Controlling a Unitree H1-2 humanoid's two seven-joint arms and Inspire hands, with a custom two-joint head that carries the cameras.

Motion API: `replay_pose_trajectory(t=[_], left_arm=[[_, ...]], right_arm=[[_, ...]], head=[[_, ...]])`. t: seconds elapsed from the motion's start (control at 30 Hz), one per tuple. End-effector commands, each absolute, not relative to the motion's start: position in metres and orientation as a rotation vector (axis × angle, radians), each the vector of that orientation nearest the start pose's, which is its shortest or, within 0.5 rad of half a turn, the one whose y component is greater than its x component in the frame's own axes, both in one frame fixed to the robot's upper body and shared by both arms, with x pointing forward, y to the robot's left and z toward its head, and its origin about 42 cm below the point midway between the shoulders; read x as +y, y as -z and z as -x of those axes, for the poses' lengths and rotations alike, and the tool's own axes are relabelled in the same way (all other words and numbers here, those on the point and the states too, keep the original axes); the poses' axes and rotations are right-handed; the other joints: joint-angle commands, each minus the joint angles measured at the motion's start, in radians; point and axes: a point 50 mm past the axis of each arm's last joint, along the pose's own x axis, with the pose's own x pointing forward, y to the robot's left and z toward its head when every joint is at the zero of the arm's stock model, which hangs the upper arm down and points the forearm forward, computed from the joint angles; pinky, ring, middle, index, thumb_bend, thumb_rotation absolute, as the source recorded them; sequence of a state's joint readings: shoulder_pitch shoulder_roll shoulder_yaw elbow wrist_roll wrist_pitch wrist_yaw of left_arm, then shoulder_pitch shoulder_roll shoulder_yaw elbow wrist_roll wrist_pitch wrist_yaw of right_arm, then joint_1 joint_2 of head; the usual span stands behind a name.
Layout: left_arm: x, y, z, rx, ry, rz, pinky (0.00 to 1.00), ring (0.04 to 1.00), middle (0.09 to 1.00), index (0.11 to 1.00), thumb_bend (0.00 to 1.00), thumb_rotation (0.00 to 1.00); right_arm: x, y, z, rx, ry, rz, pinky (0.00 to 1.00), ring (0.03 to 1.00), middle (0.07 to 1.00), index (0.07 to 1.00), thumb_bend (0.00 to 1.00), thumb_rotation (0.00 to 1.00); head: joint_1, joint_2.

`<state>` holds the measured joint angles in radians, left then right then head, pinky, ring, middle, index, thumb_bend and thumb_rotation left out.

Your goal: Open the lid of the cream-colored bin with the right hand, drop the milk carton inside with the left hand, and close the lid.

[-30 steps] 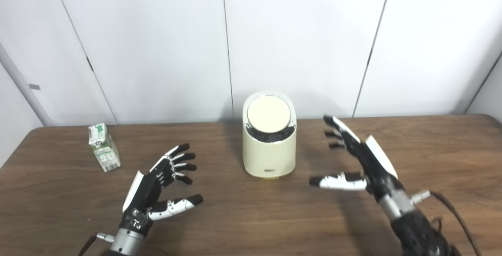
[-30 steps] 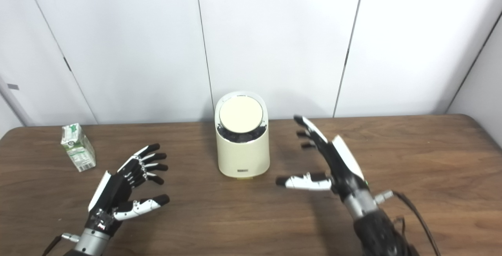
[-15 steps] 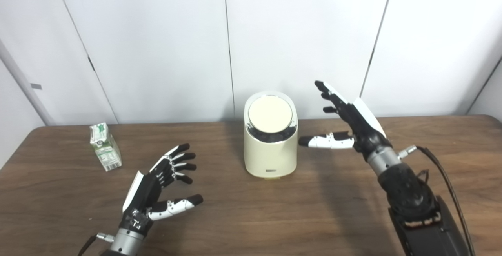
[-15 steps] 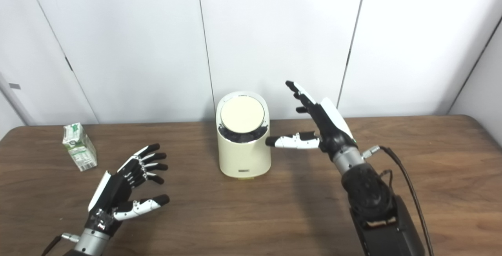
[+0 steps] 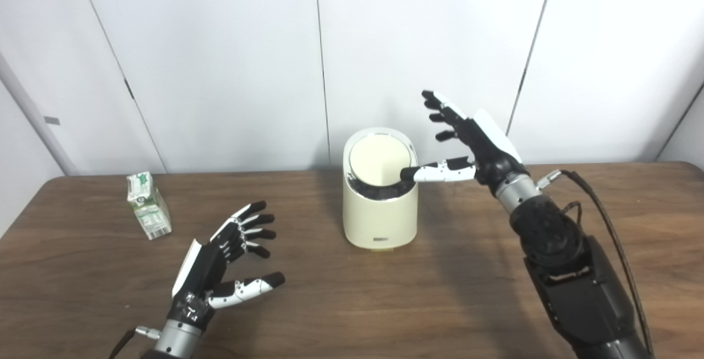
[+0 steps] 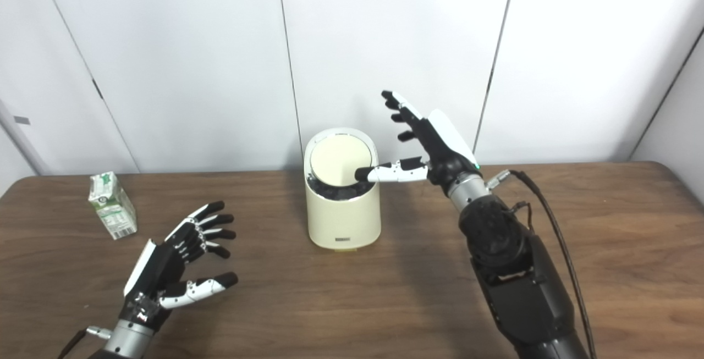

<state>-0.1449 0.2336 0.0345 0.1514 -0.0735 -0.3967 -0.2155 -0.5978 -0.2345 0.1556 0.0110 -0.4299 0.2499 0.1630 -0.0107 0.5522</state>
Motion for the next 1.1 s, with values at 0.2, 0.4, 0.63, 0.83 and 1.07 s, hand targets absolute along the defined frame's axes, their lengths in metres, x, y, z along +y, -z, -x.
replay_pose_trajectory(t=[0.2,0.4,0.63,0.83,1.07], left_arm=[[0.283,-0.147,-0.328,-0.434,0.215,-0.226,0.58,0.723,0.808,0.901,0.8,0.2],[0.282,-0.146,-0.328,-0.434,0.219,-0.218,0.58,0.727,0.811,0.902,0.8,0.2],[0.28,-0.145,-0.328,-0.435,0.217,-0.212,0.57,0.724,0.813,0.898,0.8,0.19],[0.281,-0.145,-0.327,-0.437,0.217,-0.222,0.57,0.727,0.816,0.905,0.79,0.21],[0.281,-0.145,-0.325,-0.432,0.218,-0.212,0.58,0.731,0.816,0.906,0.78,0.19]], right_arm=[[-0.171,-0.322,-0.453,-0.413,-0.166,0.727,0.7,0.886,0.945,0.954,0.77,0.34],[-0.16,-0.319,-0.452,-0.409,-0.166,0.731,0.69,0.879,0.943,0.962,0.76,0.33],[-0.151,-0.321,-0.458,-0.395,-0.15,0.75,0.78,0.907,0.931,0.953,0.78,0.34],[-0.149,-0.323,-0.463,-0.391,-0.145,0.779,0.8,0.915,0.933,0.955,0.78,0.36],[-0.151,-0.326,-0.466,-0.379,-0.14,0.801,0.78,0.903,0.935,0.955,0.78,0.37]], head=[[-0.004,0.003],[-0.005,0.004],[-0.004,0.006],[-0.005,0.007],[-0.003,0.01]])
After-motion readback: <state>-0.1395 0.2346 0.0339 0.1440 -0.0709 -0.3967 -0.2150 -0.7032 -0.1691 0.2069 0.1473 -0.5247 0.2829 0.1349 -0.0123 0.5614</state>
